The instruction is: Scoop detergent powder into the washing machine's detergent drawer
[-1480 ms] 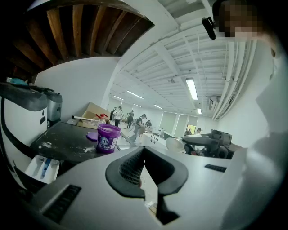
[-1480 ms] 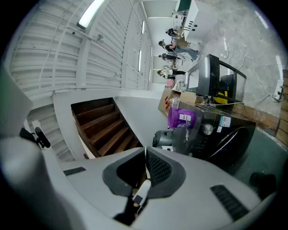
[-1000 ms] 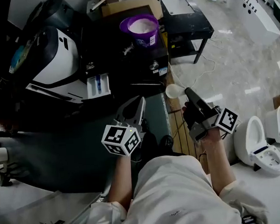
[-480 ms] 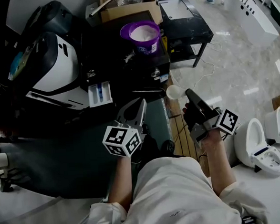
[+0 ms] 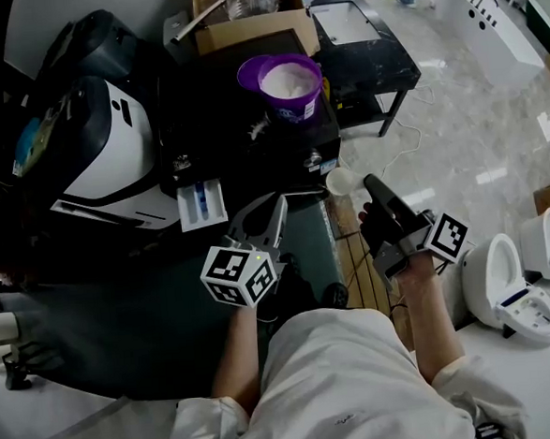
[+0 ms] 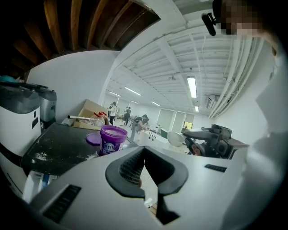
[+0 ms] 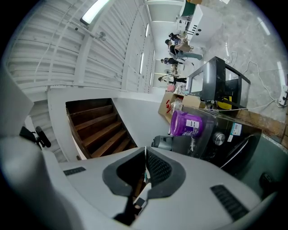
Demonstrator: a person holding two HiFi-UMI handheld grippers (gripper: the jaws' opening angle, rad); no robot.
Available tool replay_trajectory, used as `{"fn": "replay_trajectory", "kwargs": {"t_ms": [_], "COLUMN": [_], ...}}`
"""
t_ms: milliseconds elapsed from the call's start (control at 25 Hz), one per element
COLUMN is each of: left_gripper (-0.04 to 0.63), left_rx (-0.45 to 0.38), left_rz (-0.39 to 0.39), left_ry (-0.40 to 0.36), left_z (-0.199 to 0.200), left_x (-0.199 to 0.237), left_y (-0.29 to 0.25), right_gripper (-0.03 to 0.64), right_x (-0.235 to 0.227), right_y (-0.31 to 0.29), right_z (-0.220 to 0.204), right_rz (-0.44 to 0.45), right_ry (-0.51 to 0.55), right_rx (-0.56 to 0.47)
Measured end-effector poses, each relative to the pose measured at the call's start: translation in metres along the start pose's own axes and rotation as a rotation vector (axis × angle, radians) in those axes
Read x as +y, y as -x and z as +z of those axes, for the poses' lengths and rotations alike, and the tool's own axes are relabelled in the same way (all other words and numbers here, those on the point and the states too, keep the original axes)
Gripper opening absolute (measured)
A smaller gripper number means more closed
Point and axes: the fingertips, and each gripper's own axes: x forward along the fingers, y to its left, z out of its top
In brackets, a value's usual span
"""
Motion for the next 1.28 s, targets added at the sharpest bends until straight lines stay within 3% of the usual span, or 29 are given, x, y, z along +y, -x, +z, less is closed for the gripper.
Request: {"fn": "replay_trajectory", "kwargs": {"t_ms": [600,1280], "left_gripper": [0.019,0.018], "left_rx": [0.023,0.042], "left_rz": [-0.045,-0.153], "left_ry": [0.009,0.029], "left_z": [0.022,0.034], "left_x": [0.057,0.123], "left_y": [-0.03,-0.047], "right_gripper": [0.006,0.006], "right_x": [-0.006,-0.013], "right_y": [-0.065,-0.136], "right_z": [0.011,0.003], "right_rz": [-0.038,-0.055], "right_ry": [0.026,0.02], "right_rx": [-0.032,-0.135]}}
